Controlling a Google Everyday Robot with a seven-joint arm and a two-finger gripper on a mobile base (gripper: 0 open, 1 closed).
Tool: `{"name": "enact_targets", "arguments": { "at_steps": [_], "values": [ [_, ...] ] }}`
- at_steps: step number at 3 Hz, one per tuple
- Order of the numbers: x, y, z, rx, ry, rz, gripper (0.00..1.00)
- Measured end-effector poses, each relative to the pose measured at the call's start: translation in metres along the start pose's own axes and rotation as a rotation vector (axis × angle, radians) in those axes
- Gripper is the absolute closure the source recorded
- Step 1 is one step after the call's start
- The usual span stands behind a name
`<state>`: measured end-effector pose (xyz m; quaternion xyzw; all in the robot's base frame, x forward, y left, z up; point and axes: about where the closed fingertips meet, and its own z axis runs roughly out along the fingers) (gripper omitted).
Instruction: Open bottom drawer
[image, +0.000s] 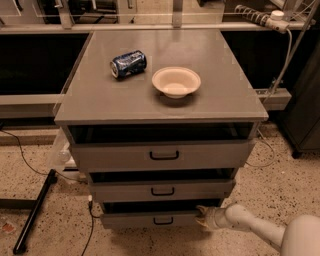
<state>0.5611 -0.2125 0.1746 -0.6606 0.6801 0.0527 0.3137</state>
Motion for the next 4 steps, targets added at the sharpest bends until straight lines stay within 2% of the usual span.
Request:
{"name": "enact_targets", "arguments": {
  "at_steps": [1, 2, 3, 4],
  "values": [
    [0.000, 0.000, 0.000, 0.000, 0.000, 0.000, 0.58],
    [-0.003, 0.003, -0.003, -0.012, -0.040, 0.011, 0.35],
    [-0.004, 0.002, -0.006, -0.011, -0.043, 0.010, 0.38],
    [0.007, 0.040, -0.033, -0.020, -0.058, -0.005, 0.61]
  ]
}}
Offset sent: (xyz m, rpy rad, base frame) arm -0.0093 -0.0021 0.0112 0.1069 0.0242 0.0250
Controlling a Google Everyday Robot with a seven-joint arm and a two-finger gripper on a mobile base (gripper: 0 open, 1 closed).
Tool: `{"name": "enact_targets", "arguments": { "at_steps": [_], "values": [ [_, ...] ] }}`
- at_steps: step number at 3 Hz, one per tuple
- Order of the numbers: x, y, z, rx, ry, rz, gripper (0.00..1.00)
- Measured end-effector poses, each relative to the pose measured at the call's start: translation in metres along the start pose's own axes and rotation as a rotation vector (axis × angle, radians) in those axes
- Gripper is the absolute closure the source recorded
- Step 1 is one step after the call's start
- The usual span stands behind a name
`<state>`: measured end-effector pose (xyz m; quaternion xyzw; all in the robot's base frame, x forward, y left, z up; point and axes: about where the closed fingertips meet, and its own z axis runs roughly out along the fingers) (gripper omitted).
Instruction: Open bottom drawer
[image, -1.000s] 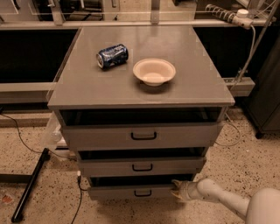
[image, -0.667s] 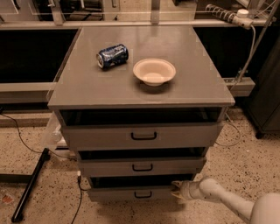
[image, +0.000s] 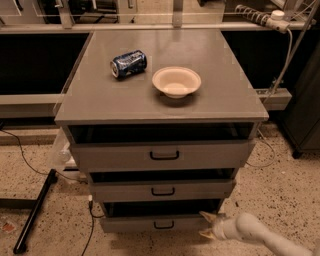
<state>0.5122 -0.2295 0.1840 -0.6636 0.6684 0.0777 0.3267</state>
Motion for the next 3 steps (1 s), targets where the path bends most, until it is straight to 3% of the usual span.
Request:
{"name": "enact_targets", "arguments": {
  "at_steps": [1, 2, 3],
  "values": [
    [0.005, 0.055, -0.027, -0.028, -0.026, -0.033, 0.84],
    [0.020, 0.094, -0.052, -0.030, -0.032, -0.028, 1.00],
    [0.041, 0.117, -0.075, 0.006, -0.015, 0.004, 0.82]
  ]
}}
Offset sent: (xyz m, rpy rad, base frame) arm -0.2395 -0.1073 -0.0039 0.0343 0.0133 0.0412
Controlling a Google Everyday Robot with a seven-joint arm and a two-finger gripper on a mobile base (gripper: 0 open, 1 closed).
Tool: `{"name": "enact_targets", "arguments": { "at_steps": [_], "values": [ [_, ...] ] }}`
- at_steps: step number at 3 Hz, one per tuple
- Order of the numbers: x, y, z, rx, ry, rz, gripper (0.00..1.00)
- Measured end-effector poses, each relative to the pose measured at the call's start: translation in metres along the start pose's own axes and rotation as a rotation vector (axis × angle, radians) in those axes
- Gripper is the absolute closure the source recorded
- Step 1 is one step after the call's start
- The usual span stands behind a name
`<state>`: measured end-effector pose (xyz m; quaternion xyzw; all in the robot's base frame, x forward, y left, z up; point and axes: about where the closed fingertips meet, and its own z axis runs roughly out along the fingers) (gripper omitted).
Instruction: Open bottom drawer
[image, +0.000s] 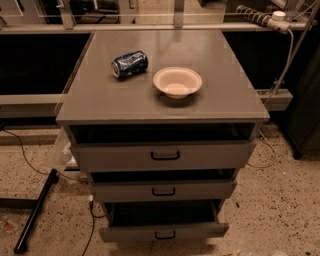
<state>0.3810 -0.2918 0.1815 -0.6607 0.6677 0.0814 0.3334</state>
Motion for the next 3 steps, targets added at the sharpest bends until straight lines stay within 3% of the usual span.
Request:
{"name": "enact_targets", "arguments": {
  "at_steps": [1, 2, 3],
  "values": [
    [0.000, 0.000, 0.000, 0.000, 0.000, 0.000, 0.59],
    [-0.028, -0.035, -0.003, 0.027, 0.018, -0.081, 0.36],
    [-0.031, -0.039, -0.005, 0.034, 0.025, -0.093, 0.13]
  ]
}}
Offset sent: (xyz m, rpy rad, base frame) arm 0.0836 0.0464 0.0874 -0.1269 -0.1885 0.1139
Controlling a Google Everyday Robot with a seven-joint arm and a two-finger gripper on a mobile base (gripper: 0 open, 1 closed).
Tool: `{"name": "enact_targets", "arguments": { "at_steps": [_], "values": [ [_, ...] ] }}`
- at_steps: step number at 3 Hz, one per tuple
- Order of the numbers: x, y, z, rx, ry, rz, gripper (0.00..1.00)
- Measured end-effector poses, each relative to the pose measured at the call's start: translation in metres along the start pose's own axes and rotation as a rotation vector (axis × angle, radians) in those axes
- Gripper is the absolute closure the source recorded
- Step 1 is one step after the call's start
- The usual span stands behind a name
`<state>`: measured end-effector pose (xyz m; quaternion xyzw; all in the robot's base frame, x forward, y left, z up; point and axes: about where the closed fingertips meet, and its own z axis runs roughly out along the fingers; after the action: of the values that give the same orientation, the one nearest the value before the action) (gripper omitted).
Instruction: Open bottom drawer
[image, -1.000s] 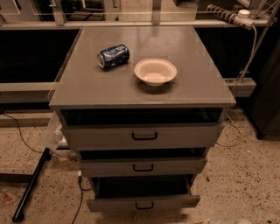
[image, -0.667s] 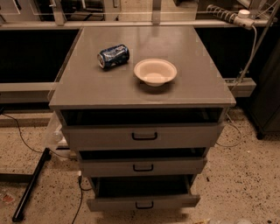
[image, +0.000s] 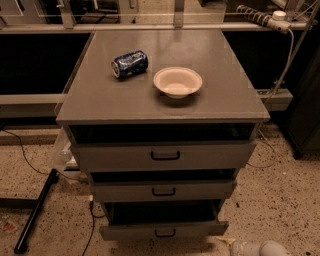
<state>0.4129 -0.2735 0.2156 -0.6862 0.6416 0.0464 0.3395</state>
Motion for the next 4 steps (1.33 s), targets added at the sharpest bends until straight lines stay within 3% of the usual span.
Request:
{"name": "enact_targets", "arguments": {
  "at_steps": [1, 3, 4],
  "values": [
    [0.000, 0.000, 0.000, 0.000, 0.000, 0.000, 0.00],
    [-0.012, -0.012, 0.015, -0.011, -0.016, -0.034, 0.00],
    [-0.034, -0.041, 0.048, -0.030, -0.049, -0.086, 0.00]
  ]
}}
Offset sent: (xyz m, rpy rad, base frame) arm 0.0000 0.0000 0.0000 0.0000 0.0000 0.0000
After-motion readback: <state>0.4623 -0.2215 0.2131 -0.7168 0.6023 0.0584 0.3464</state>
